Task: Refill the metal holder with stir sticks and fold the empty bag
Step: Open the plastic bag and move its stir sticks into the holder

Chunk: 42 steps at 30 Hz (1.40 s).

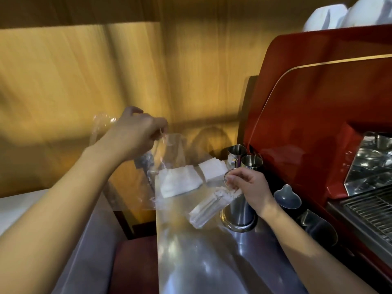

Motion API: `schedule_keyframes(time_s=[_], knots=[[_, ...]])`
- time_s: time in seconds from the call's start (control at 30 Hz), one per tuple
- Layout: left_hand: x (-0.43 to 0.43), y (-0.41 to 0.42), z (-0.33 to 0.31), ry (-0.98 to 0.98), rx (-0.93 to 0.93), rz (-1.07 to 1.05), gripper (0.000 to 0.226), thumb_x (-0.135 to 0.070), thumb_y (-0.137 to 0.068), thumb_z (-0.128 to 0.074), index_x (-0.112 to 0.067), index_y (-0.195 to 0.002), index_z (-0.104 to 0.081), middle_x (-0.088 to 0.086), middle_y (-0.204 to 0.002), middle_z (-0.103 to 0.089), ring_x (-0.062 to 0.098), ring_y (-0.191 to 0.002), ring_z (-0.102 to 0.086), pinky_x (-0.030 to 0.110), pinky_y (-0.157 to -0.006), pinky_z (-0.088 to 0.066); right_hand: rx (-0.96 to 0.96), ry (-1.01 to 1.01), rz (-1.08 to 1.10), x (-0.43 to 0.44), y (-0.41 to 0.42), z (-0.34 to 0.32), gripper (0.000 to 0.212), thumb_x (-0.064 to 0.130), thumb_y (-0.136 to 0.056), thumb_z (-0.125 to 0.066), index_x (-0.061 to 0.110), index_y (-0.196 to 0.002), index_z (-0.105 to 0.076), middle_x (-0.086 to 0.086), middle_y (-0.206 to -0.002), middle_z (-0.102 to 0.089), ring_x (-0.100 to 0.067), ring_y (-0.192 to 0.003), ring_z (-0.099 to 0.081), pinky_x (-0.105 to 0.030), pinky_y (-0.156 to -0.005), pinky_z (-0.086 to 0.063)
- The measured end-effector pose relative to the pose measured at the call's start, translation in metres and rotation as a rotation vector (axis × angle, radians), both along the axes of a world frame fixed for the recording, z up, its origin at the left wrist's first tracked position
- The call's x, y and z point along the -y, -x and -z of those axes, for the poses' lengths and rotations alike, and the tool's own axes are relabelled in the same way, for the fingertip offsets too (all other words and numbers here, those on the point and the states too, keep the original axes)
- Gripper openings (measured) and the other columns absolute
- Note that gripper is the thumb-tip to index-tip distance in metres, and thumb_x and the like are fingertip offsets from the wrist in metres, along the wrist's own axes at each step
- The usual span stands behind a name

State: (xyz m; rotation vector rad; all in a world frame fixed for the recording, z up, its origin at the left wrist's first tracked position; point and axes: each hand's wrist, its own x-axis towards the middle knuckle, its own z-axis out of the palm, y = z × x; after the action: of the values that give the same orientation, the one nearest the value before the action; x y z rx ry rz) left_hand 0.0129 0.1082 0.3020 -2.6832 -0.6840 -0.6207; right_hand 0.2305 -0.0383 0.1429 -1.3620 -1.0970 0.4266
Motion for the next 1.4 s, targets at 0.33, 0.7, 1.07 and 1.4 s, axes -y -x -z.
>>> schedule_keyframes(time_s=[0.33, 0.7, 1.07, 1.4], knots=[[-0.025, 0.028, 0.048, 0.174, 0.011, -0.031, 0.025, 0.002, -0.078, -0.056, -0.022, -0.077, -0.061, -0.002, -0.072, -0.068, 0.03, -0.075, -0.065, 0.032, -0.068, -0.038, 0.177, 0.081, -0.009, 0.012, -0.015, -0.024, 0.024, 0.011, -0.079, -0.068, 0.028, -0.063, -0.07, 0.0, -0.06, -0.067, -0.003, -0.055, -0.058, -0.01, -0.055, -0.045], [-0.005, -0.003, 0.088, 0.236, -0.19, -0.02, 0.047, -0.054, -0.083, -0.055, -0.029, -0.122, -0.048, -0.007, -0.113, -0.063, 0.017, -0.107, -0.056, 0.036, -0.09, -0.034, 0.22, 0.094, -0.029, -0.001, -0.011, -0.018, 0.013, 0.016, -0.076, -0.071, 0.027, -0.069, -0.071, 0.009, -0.072, -0.07, -0.004, -0.063, -0.062, -0.015, -0.063, -0.048], [0.005, -0.026, 0.108, 0.297, -0.076, 0.045, 0.024, -0.028, -0.094, -0.047, -0.016, -0.093, -0.068, 0.0, -0.092, -0.072, 0.02, -0.078, -0.06, 0.028, -0.072, -0.03, 0.236, 0.203, -0.044, 0.007, -0.027, -0.012, 0.02, 0.021, -0.081, -0.067, 0.033, -0.064, -0.068, 0.003, -0.069, -0.069, -0.007, -0.069, -0.062, -0.019, -0.068, -0.045], [0.002, -0.032, 0.105, 0.345, -0.07, 0.045, 0.023, -0.027, -0.094, -0.048, -0.017, -0.096, -0.069, 0.0, -0.096, -0.073, 0.019, -0.082, -0.063, 0.028, -0.074, -0.037, 0.446, 0.16, 0.087, 0.002, -0.026, -0.008, 0.013, 0.014, -0.08, -0.067, 0.012, -0.068, -0.065, 0.003, -0.065, -0.061, -0.003, -0.065, -0.055, -0.008, -0.06, -0.038]])
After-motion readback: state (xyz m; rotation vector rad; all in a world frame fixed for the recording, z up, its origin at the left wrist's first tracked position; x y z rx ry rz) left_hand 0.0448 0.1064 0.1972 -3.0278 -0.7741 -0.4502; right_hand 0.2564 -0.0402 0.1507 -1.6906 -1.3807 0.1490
